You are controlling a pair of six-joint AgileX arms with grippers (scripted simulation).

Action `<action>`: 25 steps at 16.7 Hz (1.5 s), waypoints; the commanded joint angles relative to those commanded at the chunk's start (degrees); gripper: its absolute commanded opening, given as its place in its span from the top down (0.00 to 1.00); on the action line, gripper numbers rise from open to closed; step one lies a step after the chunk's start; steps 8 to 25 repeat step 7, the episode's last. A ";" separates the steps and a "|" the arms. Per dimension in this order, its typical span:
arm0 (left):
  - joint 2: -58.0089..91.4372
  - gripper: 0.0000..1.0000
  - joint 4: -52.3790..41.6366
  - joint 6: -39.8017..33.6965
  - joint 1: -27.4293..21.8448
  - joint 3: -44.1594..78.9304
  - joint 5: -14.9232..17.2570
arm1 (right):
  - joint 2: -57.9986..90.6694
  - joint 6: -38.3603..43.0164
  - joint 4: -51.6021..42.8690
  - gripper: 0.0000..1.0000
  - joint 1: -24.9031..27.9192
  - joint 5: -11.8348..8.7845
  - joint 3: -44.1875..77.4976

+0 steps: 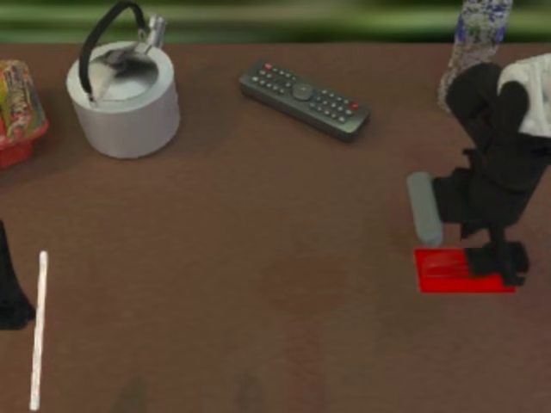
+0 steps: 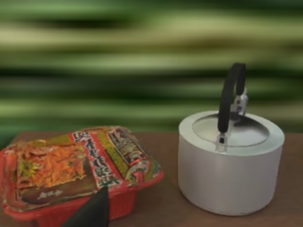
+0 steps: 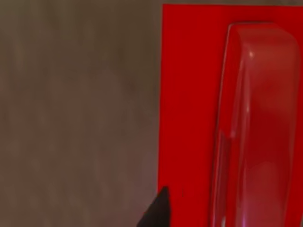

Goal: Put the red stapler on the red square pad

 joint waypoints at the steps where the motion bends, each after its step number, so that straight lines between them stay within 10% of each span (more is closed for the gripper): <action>1: 0.00 0.00 0.00 0.00 0.00 0.00 0.00 | 0.00 0.00 0.00 0.02 0.00 0.00 0.00; 25: 0.00 0.00 0.00 0.00 0.00 0.00 0.00 | 0.00 0.00 0.00 0.00 0.00 0.00 0.00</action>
